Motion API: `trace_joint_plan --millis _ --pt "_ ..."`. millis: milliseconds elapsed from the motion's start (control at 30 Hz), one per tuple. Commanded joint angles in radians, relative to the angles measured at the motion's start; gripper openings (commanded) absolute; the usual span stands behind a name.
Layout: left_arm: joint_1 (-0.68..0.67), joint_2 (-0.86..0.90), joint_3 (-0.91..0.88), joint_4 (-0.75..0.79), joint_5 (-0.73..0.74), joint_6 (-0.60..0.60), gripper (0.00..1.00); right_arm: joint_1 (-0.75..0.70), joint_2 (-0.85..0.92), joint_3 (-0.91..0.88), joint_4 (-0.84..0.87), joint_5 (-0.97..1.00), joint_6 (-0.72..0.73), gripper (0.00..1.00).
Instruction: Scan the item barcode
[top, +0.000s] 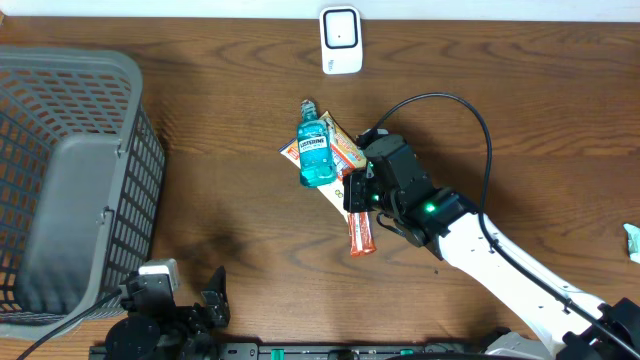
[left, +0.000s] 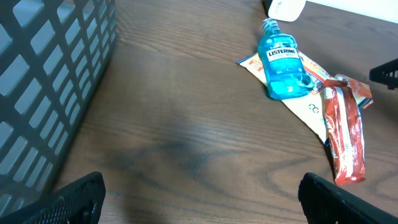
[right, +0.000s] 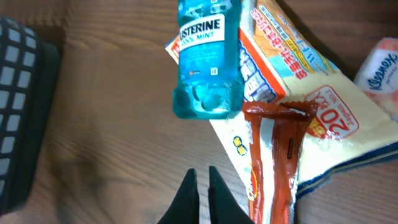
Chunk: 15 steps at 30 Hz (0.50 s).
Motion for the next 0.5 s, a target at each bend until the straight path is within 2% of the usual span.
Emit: trace_joint_plan --millis 0,467 --pt "-0.004 0.0 0.004 0.0 0.009 0.016 0.99 0.011 0.031 0.002 -0.035 0.001 -0.006 0.01" --pt "-0.004 0.0 0.004 0.0 0.009 0.016 0.99 0.022 0.221 0.002 -0.07 0.055 0.002 0.01"
